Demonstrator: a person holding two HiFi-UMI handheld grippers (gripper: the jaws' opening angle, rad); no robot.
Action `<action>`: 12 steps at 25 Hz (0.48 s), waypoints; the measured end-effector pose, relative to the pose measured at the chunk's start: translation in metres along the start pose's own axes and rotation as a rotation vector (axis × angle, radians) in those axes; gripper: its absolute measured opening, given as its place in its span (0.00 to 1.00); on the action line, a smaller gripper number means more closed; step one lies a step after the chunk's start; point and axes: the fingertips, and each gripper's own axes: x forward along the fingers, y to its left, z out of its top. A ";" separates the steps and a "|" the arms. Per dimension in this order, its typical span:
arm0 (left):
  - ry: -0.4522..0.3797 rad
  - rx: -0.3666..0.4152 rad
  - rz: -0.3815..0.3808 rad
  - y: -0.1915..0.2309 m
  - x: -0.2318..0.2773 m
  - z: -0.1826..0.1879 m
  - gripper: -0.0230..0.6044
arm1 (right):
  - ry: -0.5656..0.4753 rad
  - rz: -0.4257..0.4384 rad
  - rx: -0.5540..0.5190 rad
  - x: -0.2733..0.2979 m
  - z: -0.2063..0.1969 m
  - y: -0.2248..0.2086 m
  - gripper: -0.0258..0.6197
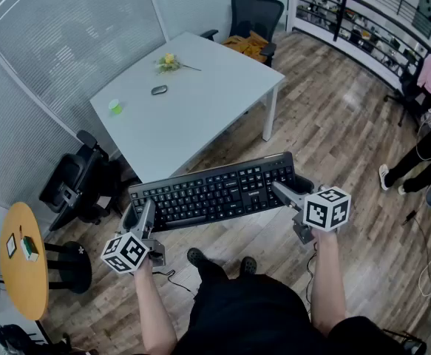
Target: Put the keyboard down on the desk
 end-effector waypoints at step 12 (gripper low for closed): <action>0.024 -0.026 0.021 -0.004 -0.003 -0.012 0.46 | 0.026 0.011 0.020 -0.005 -0.003 -0.004 0.44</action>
